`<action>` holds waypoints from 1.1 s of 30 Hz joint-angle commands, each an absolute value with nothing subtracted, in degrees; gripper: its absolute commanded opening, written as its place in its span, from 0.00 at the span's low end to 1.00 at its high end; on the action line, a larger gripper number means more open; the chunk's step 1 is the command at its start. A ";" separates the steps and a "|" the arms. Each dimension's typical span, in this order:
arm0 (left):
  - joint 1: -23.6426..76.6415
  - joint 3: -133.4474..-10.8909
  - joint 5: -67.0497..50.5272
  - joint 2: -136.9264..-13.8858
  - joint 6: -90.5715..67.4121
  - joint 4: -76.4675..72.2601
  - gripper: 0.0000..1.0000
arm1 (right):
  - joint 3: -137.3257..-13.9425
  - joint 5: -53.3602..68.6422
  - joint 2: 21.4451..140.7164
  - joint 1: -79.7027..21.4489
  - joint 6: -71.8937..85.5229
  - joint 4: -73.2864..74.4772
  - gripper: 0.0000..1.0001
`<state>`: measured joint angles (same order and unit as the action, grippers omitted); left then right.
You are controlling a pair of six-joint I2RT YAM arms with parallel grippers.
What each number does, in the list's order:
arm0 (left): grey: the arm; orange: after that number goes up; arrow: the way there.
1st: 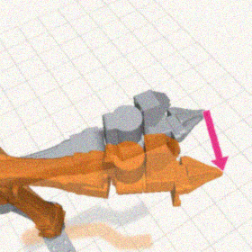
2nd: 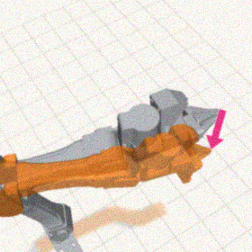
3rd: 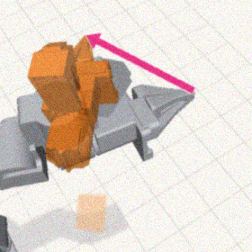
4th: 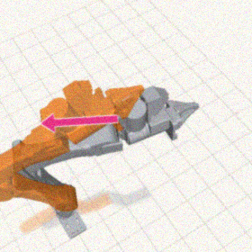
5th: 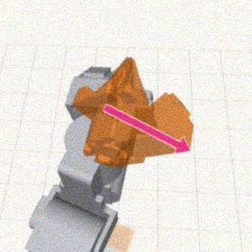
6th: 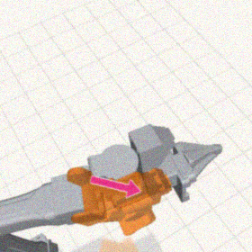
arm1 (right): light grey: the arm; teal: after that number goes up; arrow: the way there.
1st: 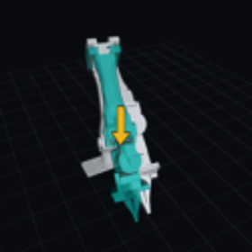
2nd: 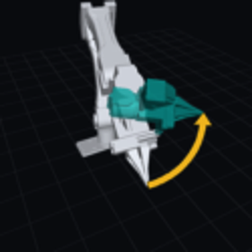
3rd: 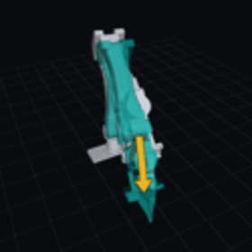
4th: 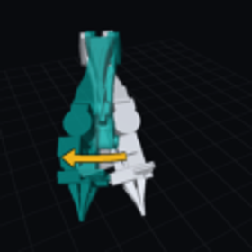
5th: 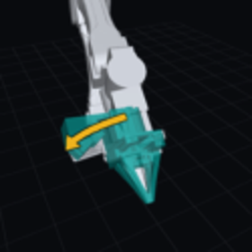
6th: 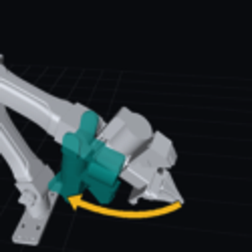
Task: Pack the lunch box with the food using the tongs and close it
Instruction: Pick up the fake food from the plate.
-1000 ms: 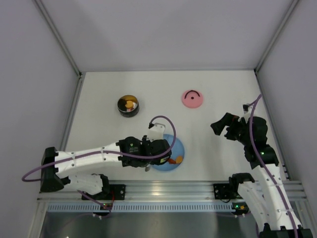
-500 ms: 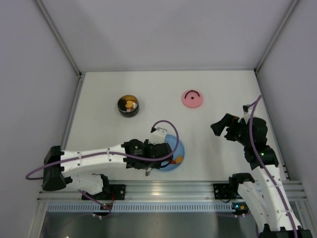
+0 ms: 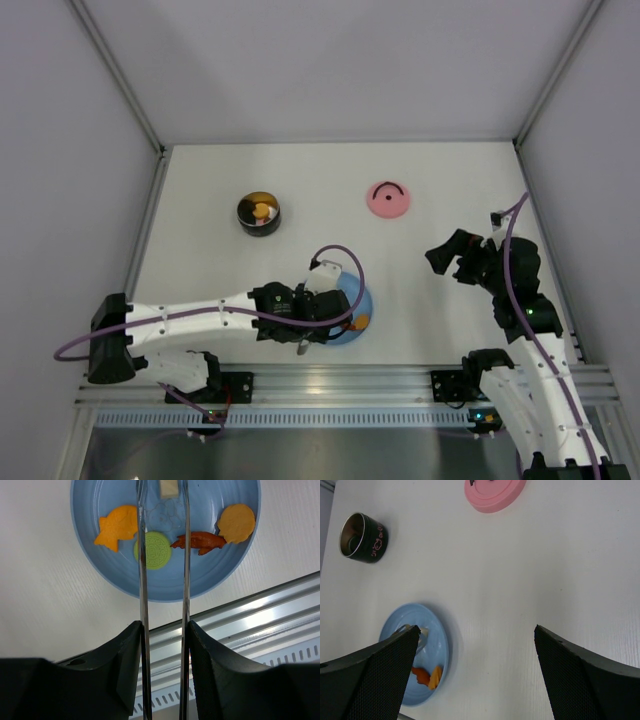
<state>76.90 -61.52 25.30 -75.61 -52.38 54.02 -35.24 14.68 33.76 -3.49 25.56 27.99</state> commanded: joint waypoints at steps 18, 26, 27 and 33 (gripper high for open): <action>77.26 -63.63 29.70 -75.41 -51.42 53.96 0.22 | -37.18 14.77 33.75 -2.64 24.96 28.30 0.96; 71.82 -73.21 36.04 -68.82 -47.56 60.82 0.22 | -37.71 14.85 34.19 -2.64 25.05 28.39 0.96; 68.50 -73.73 35.25 -67.86 -45.03 60.65 0.22 | -37.71 14.94 34.19 -2.55 25.05 28.13 0.96; 46.61 -76.46 27.09 -66.53 -31.66 54.16 0.23 | -37.00 15.64 34.45 -2.55 25.75 27.33 0.96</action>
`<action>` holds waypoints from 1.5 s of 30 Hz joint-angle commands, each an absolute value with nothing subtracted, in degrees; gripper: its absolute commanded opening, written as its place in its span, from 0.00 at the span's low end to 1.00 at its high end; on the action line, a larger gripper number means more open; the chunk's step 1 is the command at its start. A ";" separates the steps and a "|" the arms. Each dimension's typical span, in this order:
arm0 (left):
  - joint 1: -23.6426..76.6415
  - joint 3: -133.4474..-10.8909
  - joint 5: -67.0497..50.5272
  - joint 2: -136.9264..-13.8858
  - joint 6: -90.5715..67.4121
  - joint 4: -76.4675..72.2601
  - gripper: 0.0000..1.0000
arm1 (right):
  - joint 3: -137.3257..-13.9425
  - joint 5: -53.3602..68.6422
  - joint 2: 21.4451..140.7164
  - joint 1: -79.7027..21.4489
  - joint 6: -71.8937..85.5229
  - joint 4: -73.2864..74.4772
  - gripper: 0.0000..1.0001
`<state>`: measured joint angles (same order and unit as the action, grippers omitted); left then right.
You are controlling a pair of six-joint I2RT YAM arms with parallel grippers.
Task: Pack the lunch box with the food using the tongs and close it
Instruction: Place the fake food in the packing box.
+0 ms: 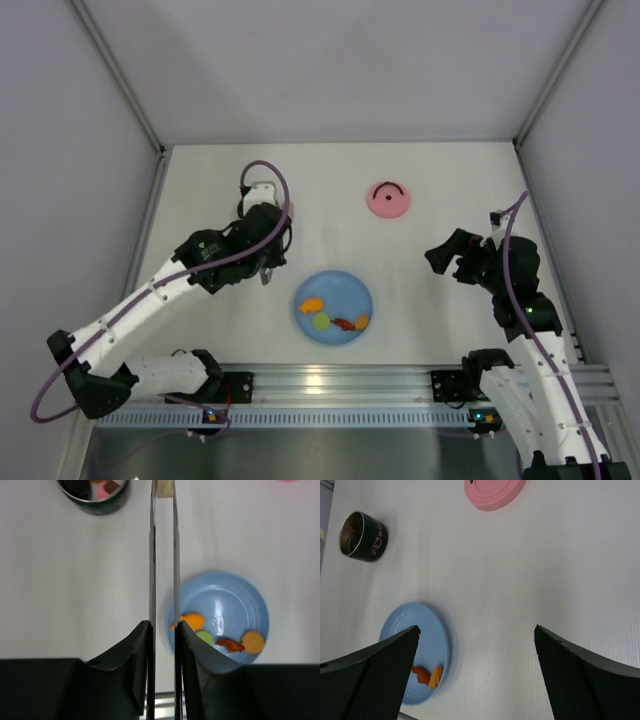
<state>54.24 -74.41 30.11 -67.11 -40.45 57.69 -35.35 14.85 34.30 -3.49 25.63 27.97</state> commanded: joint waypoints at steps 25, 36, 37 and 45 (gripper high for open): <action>20.48 -72.86 8.61 -75.59 -24.61 42.01 0.49 | -36.47 15.21 34.28 -2.55 24.87 28.12 0.96; 22.24 -72.95 1.32 -70.41 -24.08 43.33 0.47 | -36.21 15.29 34.36 -2.55 25.22 27.69 0.96; 24.59 -72.95 1.93 -69.79 -24.17 44.55 0.47 | -36.21 15.38 34.37 -2.55 25.22 27.69 0.96; 43.14 -69.09 9.75 -64.08 -28.37 52.55 0.48 | -36.21 15.47 34.45 -2.64 25.58 27.33 0.96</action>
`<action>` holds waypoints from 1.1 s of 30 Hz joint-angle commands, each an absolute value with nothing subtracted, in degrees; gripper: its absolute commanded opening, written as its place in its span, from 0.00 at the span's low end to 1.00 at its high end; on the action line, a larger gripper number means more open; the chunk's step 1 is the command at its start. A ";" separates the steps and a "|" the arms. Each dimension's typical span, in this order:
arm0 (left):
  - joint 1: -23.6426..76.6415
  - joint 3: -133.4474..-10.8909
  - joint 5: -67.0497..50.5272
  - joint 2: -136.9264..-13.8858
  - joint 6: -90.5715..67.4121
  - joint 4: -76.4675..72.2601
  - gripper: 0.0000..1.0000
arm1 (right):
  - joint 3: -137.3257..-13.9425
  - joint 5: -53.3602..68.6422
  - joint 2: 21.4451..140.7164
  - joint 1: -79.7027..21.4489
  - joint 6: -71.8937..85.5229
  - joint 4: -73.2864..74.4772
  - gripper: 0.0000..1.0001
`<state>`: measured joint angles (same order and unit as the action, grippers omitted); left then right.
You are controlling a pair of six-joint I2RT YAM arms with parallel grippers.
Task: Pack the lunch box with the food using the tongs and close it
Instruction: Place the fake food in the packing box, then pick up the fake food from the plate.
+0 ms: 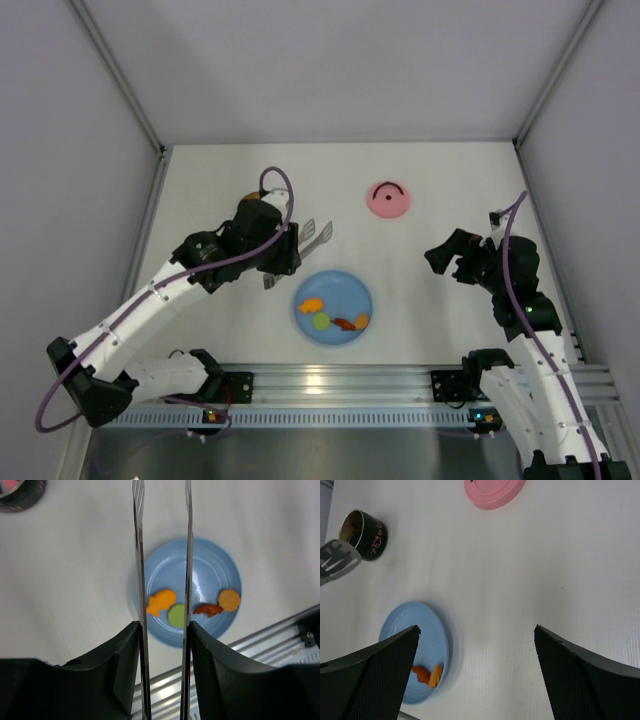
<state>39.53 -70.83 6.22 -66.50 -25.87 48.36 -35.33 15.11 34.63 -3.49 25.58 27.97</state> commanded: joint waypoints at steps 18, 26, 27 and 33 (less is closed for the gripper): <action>70.31 -63.11 12.40 -64.33 -36.30 57.75 0.50 | -37.61 15.64 35.07 -2.64 25.31 27.77 0.96; 70.93 -61.79 9.94 -64.34 -35.25 56.87 0.52 | -37.71 15.56 35.16 -2.64 25.22 27.95 0.96; 70.93 -61.44 9.06 -64.34 -35.07 56.43 0.52 | -37.62 15.56 35.07 -2.64 25.31 27.86 0.96; 71.02 -60.47 8.00 -64.34 -34.28 55.90 0.53 | -37.36 15.47 34.89 -2.55 25.23 27.95 0.96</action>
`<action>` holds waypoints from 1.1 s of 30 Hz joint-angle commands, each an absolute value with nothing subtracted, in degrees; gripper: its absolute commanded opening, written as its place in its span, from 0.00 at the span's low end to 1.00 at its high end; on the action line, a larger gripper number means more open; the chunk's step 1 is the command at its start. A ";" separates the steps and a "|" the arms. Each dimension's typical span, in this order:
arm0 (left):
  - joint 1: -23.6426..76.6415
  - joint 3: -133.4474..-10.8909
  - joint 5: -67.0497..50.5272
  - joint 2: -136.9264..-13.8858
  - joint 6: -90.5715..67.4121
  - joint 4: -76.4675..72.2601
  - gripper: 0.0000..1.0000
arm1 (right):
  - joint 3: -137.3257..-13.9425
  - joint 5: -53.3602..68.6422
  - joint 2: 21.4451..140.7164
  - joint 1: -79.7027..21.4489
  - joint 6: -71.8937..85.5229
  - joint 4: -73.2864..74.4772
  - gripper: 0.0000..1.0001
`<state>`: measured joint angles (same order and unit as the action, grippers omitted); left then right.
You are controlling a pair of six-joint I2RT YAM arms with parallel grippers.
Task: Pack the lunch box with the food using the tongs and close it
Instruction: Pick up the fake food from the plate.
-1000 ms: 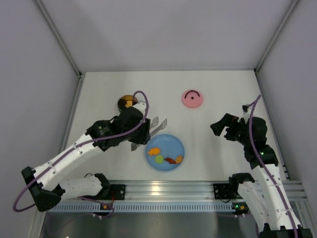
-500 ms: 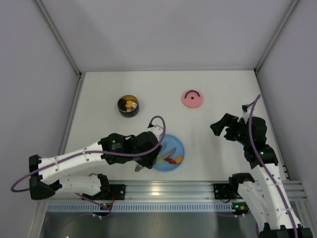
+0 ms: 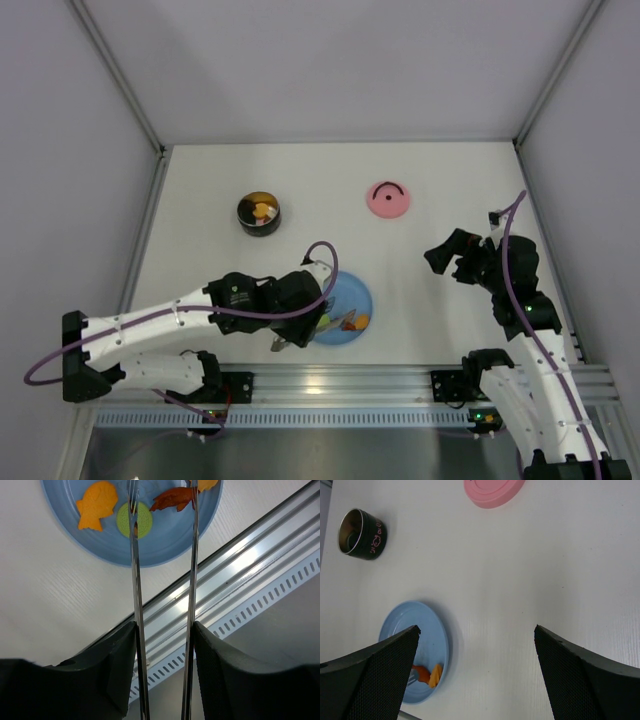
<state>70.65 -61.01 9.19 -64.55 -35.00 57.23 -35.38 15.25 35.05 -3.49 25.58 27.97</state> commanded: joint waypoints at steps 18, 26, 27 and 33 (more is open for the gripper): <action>71.02 -59.06 5.54 -64.51 -32.78 55.46 0.53 | -36.56 15.47 34.54 -2.64 25.49 27.77 0.96; 71.02 -58.97 5.10 -65.13 -32.34 54.76 0.51 | -36.47 15.47 34.63 -2.55 25.40 27.77 0.96; 71.02 -58.97 5.01 -65.21 -32.26 54.67 0.50 | -36.47 15.47 34.63 -2.55 25.49 27.77 0.96; 71.01 -59.24 5.18 -65.57 -31.82 54.67 0.44 | -36.21 15.38 34.54 -2.64 25.40 27.69 0.96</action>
